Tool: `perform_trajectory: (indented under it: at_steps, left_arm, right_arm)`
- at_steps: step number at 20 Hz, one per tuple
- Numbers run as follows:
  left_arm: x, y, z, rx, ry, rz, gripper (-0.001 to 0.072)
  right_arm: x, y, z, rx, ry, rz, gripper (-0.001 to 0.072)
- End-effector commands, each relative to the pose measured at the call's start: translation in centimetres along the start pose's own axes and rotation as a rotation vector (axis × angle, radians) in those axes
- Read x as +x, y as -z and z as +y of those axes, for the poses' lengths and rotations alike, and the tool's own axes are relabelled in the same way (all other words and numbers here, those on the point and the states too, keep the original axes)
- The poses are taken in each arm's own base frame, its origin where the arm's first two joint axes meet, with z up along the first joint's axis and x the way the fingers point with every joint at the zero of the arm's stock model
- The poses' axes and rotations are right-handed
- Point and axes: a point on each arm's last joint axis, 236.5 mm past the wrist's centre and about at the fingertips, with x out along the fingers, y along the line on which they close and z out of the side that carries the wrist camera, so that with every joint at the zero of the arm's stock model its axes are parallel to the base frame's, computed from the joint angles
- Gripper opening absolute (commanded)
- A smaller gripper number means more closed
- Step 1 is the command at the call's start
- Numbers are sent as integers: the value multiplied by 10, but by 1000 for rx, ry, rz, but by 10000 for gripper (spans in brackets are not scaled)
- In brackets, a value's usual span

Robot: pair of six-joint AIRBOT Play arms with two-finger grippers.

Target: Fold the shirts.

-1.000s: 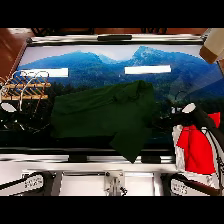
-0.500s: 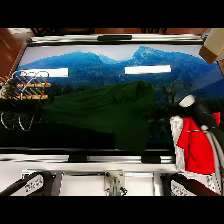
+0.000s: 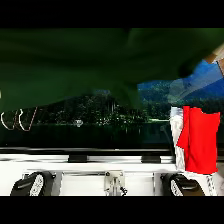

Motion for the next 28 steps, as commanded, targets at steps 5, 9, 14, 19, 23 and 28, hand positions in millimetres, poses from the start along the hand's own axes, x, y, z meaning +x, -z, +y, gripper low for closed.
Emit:
perform_trajectory:
  at_steps: [5,9,14,19,23,28]
  left_arm:
    - [-82,3,-5,-36,-119,85,31]
    - [-62,79,14,46,-130,356,32]
    - [-45,248,39,-22,-82,886,32]
    - [-28,392,47,-110,14,1262,31]
    - [31,451,66,-178,-22,1254,31]
    - [94,508,68,-373,-44,1159,32]
  right_arm:
    - [-87,-22,3,-1,93,42,74]
    - [-72,52,5,65,62,341,75]
    - [-57,242,28,306,-49,1012,75]
    - [10,366,23,484,-17,1055,74]
    - [78,415,29,627,-31,978,74]
    - [144,462,18,592,56,820,74]
